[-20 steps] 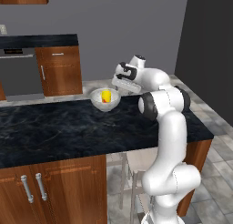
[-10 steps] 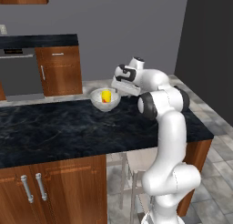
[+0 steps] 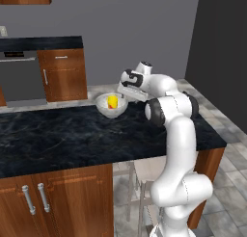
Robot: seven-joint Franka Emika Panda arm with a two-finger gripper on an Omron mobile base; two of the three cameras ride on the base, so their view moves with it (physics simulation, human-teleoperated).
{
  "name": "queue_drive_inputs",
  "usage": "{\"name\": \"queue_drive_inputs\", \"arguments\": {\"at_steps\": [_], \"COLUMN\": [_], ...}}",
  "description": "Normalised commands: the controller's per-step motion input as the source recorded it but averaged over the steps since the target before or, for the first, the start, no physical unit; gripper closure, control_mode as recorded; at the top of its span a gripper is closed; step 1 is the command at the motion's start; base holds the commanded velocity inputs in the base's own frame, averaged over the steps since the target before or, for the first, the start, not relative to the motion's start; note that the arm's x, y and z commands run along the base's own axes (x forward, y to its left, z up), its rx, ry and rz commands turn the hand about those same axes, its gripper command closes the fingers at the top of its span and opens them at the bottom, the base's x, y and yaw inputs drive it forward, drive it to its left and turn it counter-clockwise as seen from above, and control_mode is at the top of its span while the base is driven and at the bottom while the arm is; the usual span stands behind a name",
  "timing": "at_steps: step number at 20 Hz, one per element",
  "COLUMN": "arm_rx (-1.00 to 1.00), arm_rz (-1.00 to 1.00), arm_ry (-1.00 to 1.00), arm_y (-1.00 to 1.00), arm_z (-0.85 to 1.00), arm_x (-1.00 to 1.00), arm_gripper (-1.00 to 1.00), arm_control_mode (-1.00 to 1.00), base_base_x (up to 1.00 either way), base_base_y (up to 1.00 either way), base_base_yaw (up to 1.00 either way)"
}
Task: Place the cup inside the bowl on the dining table and move the bowl to any counter.
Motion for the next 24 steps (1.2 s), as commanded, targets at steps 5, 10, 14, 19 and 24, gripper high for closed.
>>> {"name": "queue_drive_inputs", "arguments": {"at_steps": [5,10,14,19,24], "arm_rx": [0.02,0.03,0.01,0.00,0.00], "arm_rz": [0.04,0.10,0.10,0.09,0.06], "arm_ry": [0.00,0.00,0.00,0.00,0.00], "arm_y": [0.00,0.00,0.00,0.00,0.00], "arm_z": [0.00,0.00,0.00,0.00,-0.02], "arm_x": [0.23,0.13,0.01,0.00,0.00], "arm_gripper": [-1.00,-1.00,-1.00,-1.00,-1.00], "arm_control_mode": [-1.00,-1.00,-1.00,-1.00,-1.00], "base_base_x": [0.00,0.00,0.00,0.00,0.00], "base_base_y": [0.00,0.00,0.00,0.00,0.00], "base_base_yaw": [0.00,0.00,0.00,0.00,0.00]}}
